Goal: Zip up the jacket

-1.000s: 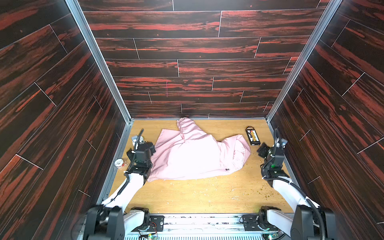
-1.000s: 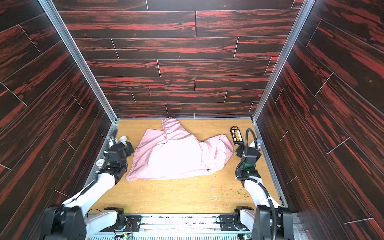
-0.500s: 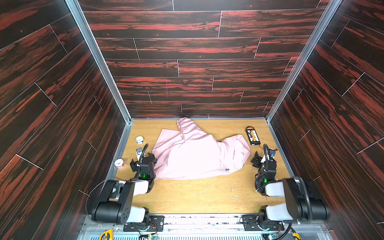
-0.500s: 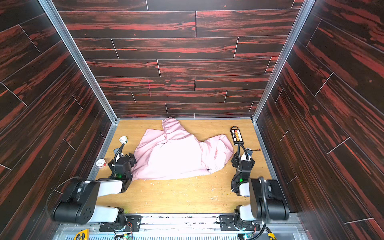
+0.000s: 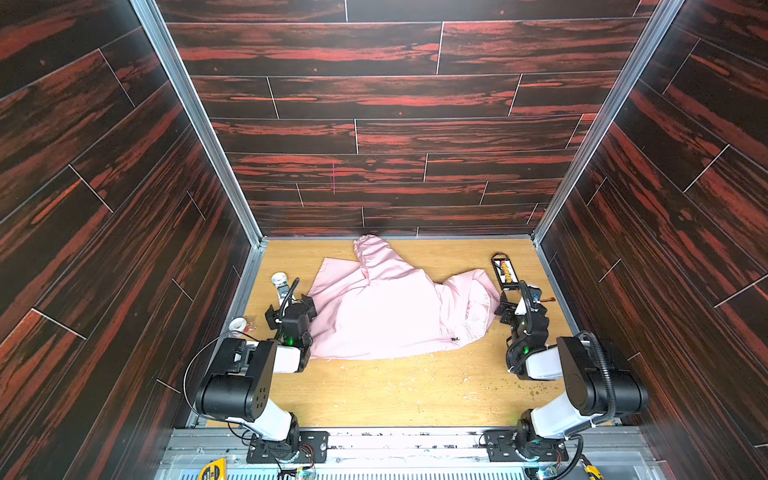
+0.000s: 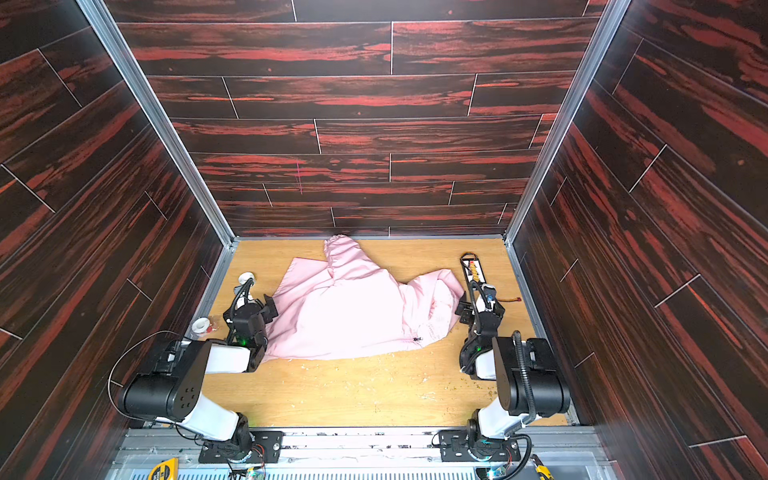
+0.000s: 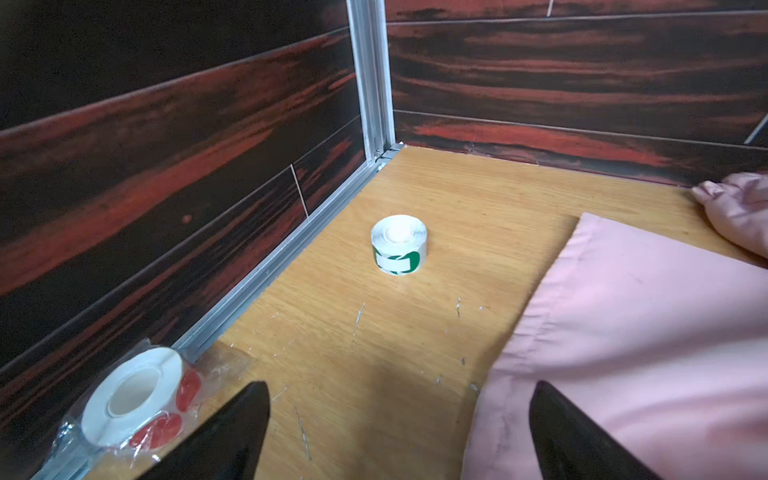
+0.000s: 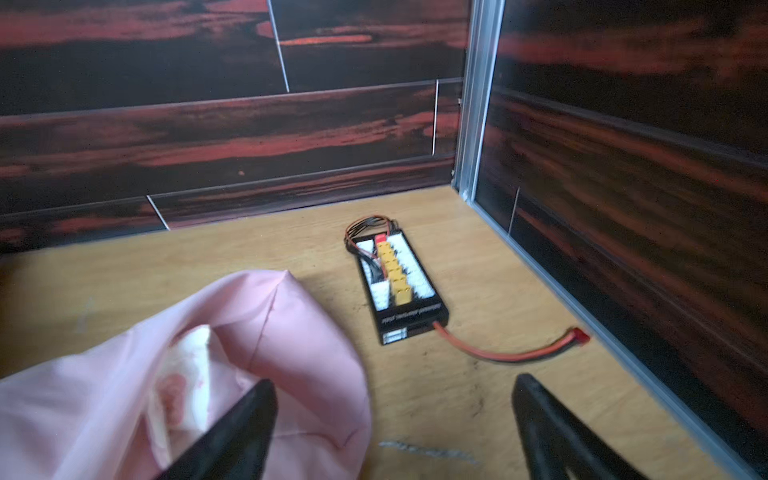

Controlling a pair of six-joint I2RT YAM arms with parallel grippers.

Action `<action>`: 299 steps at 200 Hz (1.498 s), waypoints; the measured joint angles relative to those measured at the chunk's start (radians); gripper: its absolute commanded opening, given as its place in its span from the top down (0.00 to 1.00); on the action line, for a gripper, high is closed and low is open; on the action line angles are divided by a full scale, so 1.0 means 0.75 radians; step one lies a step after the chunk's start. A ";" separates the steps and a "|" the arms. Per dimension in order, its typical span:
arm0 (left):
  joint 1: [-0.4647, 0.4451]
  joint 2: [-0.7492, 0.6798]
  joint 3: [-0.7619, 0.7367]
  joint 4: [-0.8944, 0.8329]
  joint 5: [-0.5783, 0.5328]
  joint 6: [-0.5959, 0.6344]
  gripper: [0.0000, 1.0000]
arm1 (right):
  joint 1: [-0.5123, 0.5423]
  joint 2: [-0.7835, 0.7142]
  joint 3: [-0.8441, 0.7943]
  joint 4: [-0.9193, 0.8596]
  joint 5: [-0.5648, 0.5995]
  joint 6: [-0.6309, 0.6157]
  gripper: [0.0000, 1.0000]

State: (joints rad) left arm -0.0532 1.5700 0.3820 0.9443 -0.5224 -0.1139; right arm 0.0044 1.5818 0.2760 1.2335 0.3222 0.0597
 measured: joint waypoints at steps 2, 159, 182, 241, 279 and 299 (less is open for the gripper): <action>0.003 0.000 0.001 -0.005 -0.001 -0.001 0.00 | 0.000 0.000 0.000 -0.002 -0.001 -0.001 0.01; 0.028 0.000 0.002 -0.082 0.034 -0.034 0.00 | -0.001 0.000 0.000 -0.030 -0.002 -0.001 0.01; 0.028 0.000 0.002 -0.082 0.034 -0.034 0.00 | -0.001 0.000 0.000 -0.030 -0.002 -0.001 0.01; 0.028 0.000 0.002 -0.082 0.034 -0.034 0.00 | -0.001 0.000 0.000 -0.030 -0.002 -0.001 0.01; 0.028 0.000 0.002 -0.082 0.034 -0.034 0.01 | -0.001 0.000 0.000 -0.030 -0.002 -0.001 0.01; 0.028 0.000 0.002 -0.082 0.034 -0.034 0.00 | -0.001 0.000 0.000 -0.030 -0.002 -0.001 0.01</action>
State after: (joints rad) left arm -0.0319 1.5700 0.3836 0.8829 -0.4969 -0.1394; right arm 0.0036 1.5818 0.2760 1.2114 0.3206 0.0589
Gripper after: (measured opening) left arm 0.995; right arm 0.988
